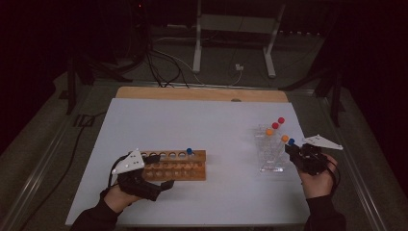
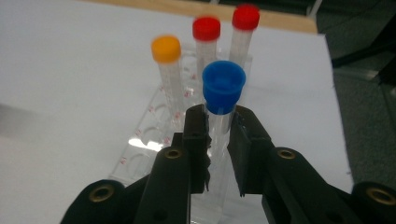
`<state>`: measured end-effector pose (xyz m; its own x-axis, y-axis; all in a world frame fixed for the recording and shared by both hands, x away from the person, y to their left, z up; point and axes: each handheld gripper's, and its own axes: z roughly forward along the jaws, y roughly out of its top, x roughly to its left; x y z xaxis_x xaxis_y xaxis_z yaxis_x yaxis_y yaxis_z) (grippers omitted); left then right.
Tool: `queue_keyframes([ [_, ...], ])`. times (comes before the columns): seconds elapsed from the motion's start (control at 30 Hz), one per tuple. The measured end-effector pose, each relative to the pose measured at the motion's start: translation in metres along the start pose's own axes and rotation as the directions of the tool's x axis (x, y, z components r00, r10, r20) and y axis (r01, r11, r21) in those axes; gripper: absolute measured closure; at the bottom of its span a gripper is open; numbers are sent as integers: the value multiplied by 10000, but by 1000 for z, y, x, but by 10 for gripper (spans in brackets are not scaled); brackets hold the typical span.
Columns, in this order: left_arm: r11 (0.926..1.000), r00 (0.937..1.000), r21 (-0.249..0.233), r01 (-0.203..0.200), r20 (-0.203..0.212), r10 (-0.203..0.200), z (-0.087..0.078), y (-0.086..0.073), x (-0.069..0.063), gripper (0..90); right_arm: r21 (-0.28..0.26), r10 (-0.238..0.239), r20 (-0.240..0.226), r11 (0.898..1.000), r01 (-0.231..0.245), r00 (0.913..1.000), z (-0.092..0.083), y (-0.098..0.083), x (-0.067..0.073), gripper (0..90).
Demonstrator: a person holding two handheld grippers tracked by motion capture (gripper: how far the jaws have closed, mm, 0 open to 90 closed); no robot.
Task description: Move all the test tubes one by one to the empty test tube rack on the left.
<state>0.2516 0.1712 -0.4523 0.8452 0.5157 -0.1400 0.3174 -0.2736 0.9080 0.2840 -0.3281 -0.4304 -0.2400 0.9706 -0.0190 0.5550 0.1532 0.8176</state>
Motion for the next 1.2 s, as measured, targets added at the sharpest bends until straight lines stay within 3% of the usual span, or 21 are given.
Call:
queue_keyframes([
  [0.2, 10000, 9999, 21, -19, 130, 19, -1, 3, -1, 22, -585, -326, 28, 9977, 327, 9995, -22, 10, 8, 765],
  [0.37, 10000, 9996, 52, 5, 284, -7, 0, 5, -2, 22, -810, -540, -580, 9955, 492, 9969, -33, 16, 21, 765],
  [0.5, 9999, 9993, 90, -71, 381, 67, 1, 8, -4, 22, -805, -864, -1193, 9938, 771, 9891, -34, 18, 38, 765],
  [0.87, 9995, 9955, 108, -291, 907, 280, 9, 22, -11, 22, -394, -1501, -2664, 9887, 1449, 9521, -20, 12, 78, 765],
  [1.2, 9987, 9894, -14, -519, 1359, 516, 18, 37, -20, 22, -226, -2079, -3820, 9762, 2158, 9005, -14, 4, 112, 765],
])
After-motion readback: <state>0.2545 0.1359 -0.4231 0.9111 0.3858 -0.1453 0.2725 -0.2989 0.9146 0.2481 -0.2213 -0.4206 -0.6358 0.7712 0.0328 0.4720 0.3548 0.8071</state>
